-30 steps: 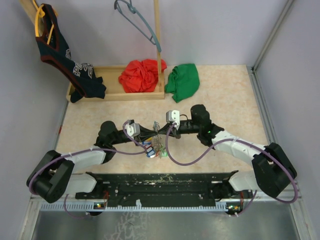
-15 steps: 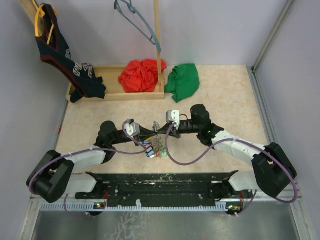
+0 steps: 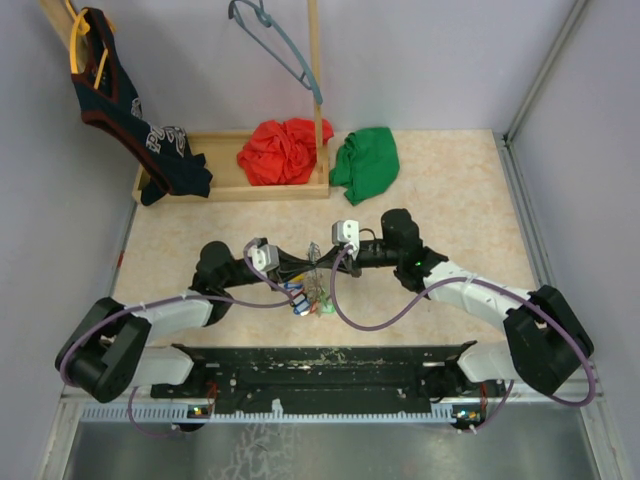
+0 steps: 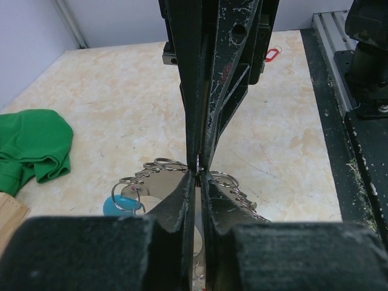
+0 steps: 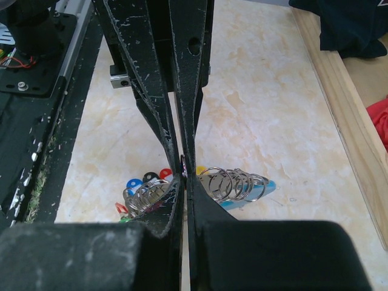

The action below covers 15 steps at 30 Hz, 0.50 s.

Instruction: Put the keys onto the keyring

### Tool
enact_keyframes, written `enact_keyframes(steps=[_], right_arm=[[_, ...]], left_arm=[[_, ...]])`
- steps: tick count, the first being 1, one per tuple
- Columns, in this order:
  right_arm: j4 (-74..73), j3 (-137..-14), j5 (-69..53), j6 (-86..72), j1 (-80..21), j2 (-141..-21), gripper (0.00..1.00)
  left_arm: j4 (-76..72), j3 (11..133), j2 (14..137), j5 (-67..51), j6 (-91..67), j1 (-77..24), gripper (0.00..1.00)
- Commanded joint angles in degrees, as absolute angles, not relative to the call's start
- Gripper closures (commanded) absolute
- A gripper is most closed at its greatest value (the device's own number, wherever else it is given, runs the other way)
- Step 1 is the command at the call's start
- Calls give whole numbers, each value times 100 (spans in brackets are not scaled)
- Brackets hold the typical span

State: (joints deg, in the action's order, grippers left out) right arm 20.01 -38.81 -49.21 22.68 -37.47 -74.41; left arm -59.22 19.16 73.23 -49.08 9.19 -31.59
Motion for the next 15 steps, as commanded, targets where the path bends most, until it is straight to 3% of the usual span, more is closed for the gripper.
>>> enact_keyframes(steps=[1, 2, 7, 9, 12, 15], right_arm=[[1977, -4155, -5153, 2215, -3833, -7531, 100], [1959, -4171, -5158, 2203, -3832, -7540, 100], [1822, -4175, -4837, 1967, -3832, -7402, 98], [1691, -4175, -4499, 1651, -3837, -7299, 92], [1328, -4198, -4010, 1198, -3834, -7117, 75], [785, -4250, -3378, 584, -3824, -6869, 66]], left_arm=[[-6171, 2161, 7450, -5155, 856, -3186, 93], [-6170, 2170, 7465, -5159, 868, -3182, 99], [-5950, 2173, 7338, -5001, 996, -3186, 100], [-5628, 2231, 7238, -4853, 1140, -3183, 100], [-4989, 2404, 7099, -4600, 1371, -3182, 100], [-4487, 2544, 6945, -4409, 1519, -3182, 100]])
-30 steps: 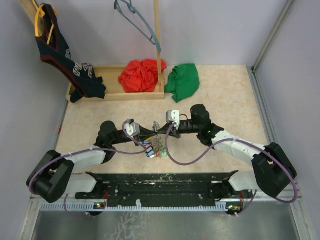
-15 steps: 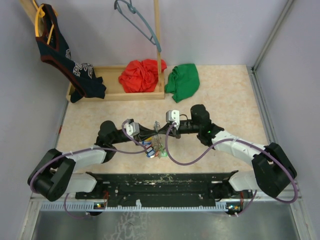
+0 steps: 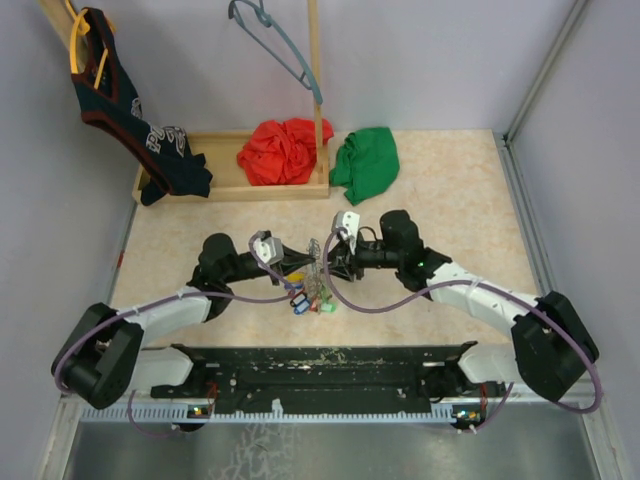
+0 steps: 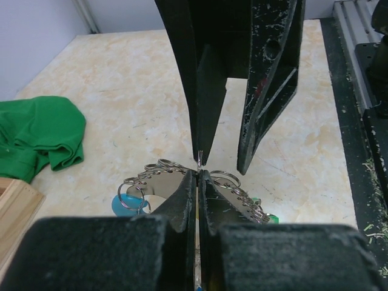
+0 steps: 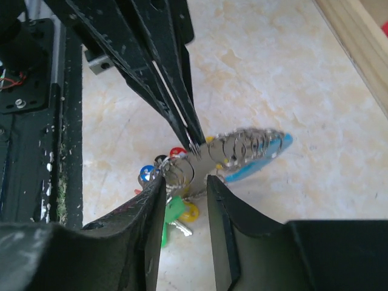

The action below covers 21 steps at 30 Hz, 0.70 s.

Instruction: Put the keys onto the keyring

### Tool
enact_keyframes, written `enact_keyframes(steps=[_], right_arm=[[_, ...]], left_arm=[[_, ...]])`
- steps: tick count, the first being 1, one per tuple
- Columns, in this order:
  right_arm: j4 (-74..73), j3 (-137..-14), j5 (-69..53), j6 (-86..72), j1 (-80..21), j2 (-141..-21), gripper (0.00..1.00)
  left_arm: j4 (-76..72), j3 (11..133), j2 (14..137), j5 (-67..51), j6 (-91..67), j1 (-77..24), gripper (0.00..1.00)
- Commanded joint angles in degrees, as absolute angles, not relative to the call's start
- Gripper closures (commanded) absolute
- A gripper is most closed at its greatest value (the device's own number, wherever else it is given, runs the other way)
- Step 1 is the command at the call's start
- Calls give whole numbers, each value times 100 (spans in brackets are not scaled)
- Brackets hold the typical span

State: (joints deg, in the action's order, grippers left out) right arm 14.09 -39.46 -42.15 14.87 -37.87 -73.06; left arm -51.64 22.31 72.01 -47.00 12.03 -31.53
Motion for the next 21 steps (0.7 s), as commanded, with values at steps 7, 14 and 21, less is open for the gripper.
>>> enact_keyframes(steps=[7, 14, 21], right_arm=[[-1052, -4454, -1405, -1081, -3783, -6171, 49], [-2024, -4204, -96, -2676, -3784, -5289, 9], [-3392, -4332, 993, -3446, -3403, -5181, 8]], left_arm=[[-3564, 2937, 6855, -4025, 1470, -3186, 100], [-2877, 3251, 6797, -3531, 1182, -3190, 100], [-2772, 3221, 6690, -3246, 1045, -3239, 100]])
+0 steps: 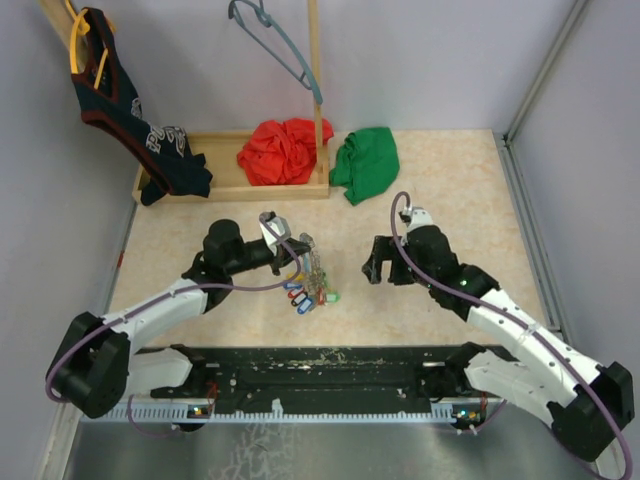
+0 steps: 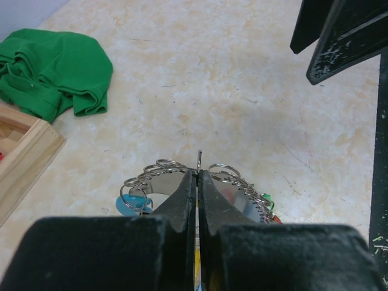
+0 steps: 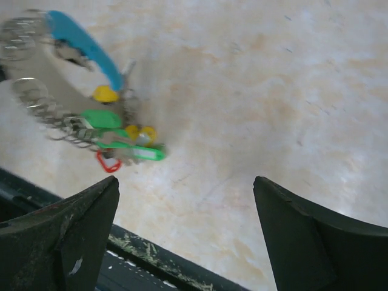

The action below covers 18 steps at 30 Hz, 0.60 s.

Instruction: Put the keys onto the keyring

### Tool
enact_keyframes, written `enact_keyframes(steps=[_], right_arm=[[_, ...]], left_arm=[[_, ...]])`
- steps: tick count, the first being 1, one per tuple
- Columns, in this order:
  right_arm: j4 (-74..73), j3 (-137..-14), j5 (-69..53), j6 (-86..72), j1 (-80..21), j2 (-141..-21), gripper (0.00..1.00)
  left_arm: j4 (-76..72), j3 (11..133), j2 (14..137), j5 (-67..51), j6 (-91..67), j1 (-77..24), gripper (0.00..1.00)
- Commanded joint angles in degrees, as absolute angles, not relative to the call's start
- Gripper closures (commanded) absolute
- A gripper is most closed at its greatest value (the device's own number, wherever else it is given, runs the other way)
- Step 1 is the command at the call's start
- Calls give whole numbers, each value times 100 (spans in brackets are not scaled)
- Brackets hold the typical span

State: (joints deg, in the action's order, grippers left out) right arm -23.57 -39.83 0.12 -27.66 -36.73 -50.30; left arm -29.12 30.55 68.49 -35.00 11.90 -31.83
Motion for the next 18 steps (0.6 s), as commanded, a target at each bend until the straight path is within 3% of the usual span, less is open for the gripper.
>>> enact_keyframes(steps=[1, 7, 18], right_arm=[[-3651, -4435, 1245, -3526, -3367, -5240, 8], [-4821, -4578, 2033, -4265, -2616, -5390, 1], [-4922, -3989, 2663, -4195, -194, -5424, 4]], left_arm=[[-2738, 3232, 6681, -3203, 1012, -3243, 100], [-2576, 3279, 6675, -3117, 1036, -3261, 100], [-2263, 3359, 6687, -3221, 1145, -3278, 100]])
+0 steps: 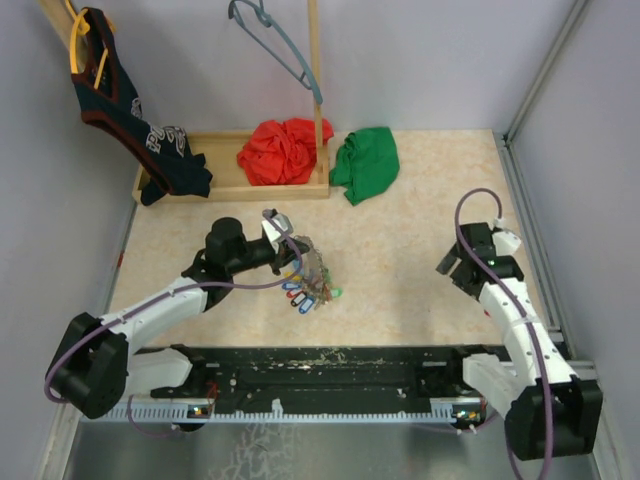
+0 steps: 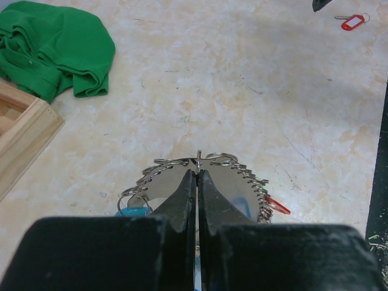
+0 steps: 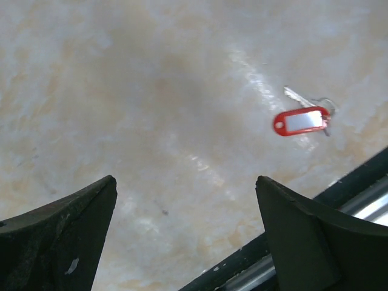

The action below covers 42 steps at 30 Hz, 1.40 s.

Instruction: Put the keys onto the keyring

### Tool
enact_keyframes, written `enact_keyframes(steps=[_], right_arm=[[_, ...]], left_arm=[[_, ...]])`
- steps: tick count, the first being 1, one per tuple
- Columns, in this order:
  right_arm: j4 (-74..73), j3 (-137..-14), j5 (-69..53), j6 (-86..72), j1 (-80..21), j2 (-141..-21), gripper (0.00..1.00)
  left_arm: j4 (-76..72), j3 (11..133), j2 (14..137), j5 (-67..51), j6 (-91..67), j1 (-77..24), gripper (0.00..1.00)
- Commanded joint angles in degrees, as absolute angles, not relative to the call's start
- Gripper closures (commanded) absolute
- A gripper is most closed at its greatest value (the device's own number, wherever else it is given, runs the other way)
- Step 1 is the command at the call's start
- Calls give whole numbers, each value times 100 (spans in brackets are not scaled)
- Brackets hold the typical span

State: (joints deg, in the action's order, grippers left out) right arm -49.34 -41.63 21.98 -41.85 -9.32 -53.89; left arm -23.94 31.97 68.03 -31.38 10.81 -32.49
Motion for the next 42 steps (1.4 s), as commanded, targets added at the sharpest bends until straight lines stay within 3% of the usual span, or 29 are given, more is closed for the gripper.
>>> enact_keyframes(steps=[1, 5, 15, 30, 35, 42], right_arm=[[-4908, -3975, 2706, -4260, -45, -5454, 7], [-4842, -3933, 2802, -4494, 514, -5626, 17], [-4203, -3334, 2852, -4896, 2102, -5865, 29], [-3118, -2960, 2465, -4764, 2735, -6677, 46], [-3037, -2857, 2321, -4673, 2740, -6740, 60], [-3122, -2881, 1622, -4436, 2735, -6632, 64]], left_arm=[[-2267, 3350, 6681, -3213, 1147, -3278, 100], [-2268, 3323, 6652, -3163, 1182, -3287, 100], [-2268, 3340, 6736, -3218, 1230, -3313, 100], [-2172, 3368, 6812, -3234, 1363, -3322, 100], [-2128, 3379, 6794, -3186, 1388, -3327, 100], [-2118, 3384, 6794, -3194, 1398, -3331, 100]])
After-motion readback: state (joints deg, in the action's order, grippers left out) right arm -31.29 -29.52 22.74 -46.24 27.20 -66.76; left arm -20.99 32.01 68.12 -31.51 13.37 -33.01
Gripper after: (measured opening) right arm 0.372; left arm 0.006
